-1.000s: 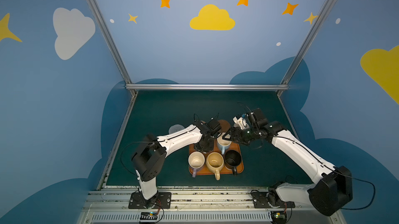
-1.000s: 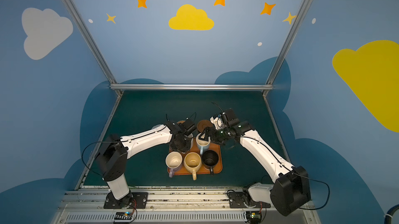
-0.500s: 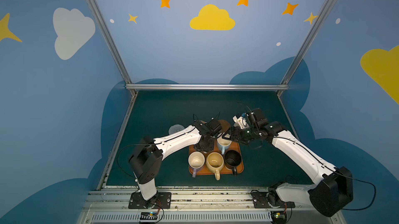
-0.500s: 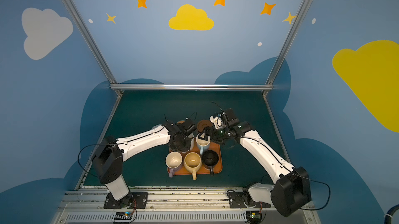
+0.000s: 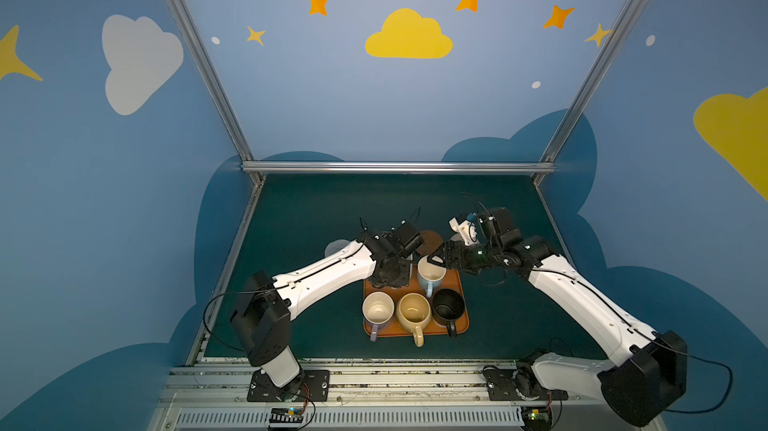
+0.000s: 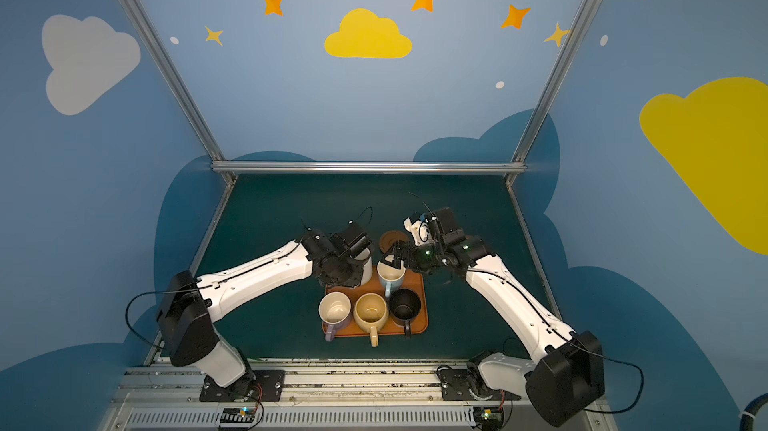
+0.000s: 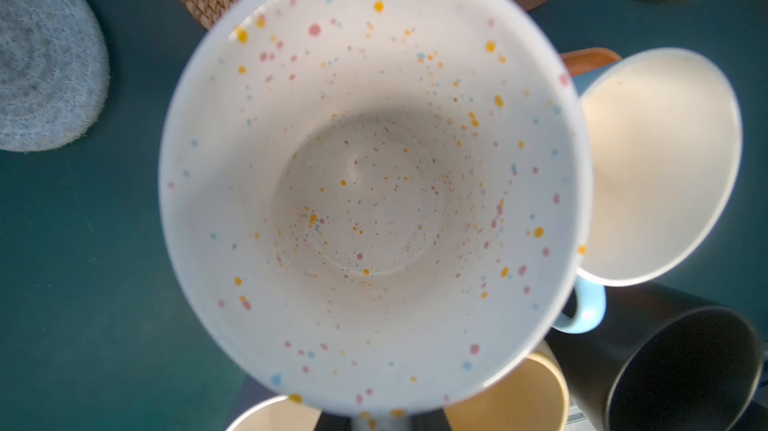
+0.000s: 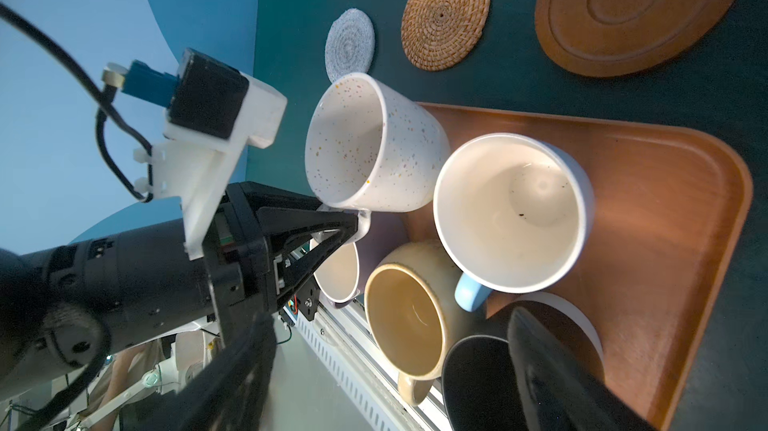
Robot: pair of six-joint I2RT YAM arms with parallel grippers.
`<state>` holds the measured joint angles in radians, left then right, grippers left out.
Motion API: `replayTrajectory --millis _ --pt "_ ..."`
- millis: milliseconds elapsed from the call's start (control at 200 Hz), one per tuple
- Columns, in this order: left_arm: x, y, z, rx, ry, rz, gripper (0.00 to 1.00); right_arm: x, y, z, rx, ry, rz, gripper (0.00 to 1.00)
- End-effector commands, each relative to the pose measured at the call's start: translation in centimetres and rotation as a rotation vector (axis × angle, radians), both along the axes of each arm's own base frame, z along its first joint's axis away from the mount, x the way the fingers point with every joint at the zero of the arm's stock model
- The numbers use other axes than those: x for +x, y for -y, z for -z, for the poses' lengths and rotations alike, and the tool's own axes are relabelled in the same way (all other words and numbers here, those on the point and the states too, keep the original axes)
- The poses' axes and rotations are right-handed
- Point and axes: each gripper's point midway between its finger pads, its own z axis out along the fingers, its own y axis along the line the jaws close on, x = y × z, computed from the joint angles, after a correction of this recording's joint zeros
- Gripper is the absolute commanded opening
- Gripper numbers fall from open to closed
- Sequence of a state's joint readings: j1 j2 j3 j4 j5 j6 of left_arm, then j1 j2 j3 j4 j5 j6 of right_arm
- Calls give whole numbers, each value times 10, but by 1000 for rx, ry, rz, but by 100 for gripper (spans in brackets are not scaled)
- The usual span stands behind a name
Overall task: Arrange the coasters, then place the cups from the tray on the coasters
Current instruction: 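Lift speckled mug with left gripper over grey felt coaster while right gripper moves aside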
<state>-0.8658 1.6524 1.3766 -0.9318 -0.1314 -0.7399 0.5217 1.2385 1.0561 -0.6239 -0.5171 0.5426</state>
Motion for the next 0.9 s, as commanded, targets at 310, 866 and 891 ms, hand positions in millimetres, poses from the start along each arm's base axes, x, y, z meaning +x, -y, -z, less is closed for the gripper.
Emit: replayTrajectory --millis 310,866,891 --pt "39 -26 -64 -63 173 -55 4 2 -38 -24 -2 189 -113 89" --pt "88 -124 -60 -58 236 -194 4 16 -133 -34 -13 178 -227 89" --pt "90 -127 -58 -58 235 -199 4 18 -136 -33 -15 170 -224 89"
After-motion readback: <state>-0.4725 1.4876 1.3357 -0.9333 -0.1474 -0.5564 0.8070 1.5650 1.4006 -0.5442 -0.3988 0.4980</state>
